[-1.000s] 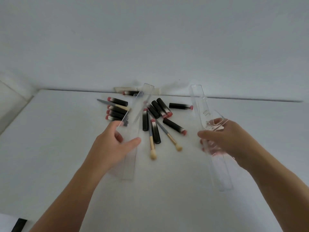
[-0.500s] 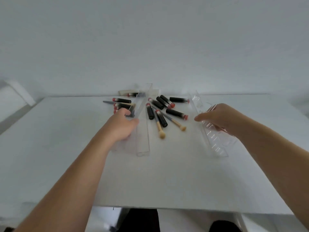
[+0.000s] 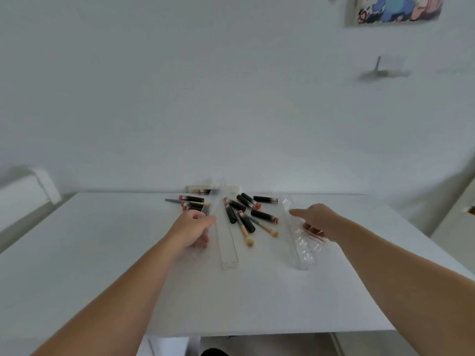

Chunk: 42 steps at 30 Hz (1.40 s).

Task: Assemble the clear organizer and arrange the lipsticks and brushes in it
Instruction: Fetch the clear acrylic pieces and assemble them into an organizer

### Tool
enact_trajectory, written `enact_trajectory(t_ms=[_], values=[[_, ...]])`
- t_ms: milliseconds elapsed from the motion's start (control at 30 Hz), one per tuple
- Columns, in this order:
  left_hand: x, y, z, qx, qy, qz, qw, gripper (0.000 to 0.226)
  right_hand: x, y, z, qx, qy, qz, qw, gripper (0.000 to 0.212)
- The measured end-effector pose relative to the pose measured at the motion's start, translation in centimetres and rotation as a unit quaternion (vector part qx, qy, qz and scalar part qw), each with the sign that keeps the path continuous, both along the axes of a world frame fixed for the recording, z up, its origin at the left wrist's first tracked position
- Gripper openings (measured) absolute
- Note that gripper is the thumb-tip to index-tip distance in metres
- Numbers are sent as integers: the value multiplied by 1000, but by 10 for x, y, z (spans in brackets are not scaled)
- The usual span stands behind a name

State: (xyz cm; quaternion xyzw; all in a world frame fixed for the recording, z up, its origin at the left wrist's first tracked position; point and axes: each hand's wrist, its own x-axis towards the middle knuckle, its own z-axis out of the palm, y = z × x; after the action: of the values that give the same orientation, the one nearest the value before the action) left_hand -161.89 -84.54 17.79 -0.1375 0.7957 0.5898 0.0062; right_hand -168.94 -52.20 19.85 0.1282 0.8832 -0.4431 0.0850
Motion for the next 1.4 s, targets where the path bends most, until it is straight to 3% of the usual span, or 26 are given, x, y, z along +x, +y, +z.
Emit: enact_trajectory(t_ms=[200, 367, 500, 700, 1033, 1200, 1400], values=[[8, 1, -4, -19, 35, 29, 999, 42, -18, 5, -12, -25, 35, -27, 999, 29], [4, -3, -10, -182, 55, 59, 980, 49, -33, 12, -21, -45, 59, -5, 997, 21], [0, -5, -17, -226, 60, 94, 968, 42, -37, 19, -28, -88, 52, -14, 995, 22], [-6, -9, -24, -289, 63, 112, 949, 48, -38, 22, -40, -52, 109, -6, 993, 28], [-8, -7, -13, -356, 39, 122, 926, 62, -35, 25, -41, -115, 129, -5, 985, 26], [-20, 14, 9, -364, 102, 113, 919, 48, -30, 28, -36, -206, 142, -29, 968, 24], [-28, 67, 21, -328, 186, 28, 926, 30, -20, 29, -21, -301, 167, -3, 939, 22]])
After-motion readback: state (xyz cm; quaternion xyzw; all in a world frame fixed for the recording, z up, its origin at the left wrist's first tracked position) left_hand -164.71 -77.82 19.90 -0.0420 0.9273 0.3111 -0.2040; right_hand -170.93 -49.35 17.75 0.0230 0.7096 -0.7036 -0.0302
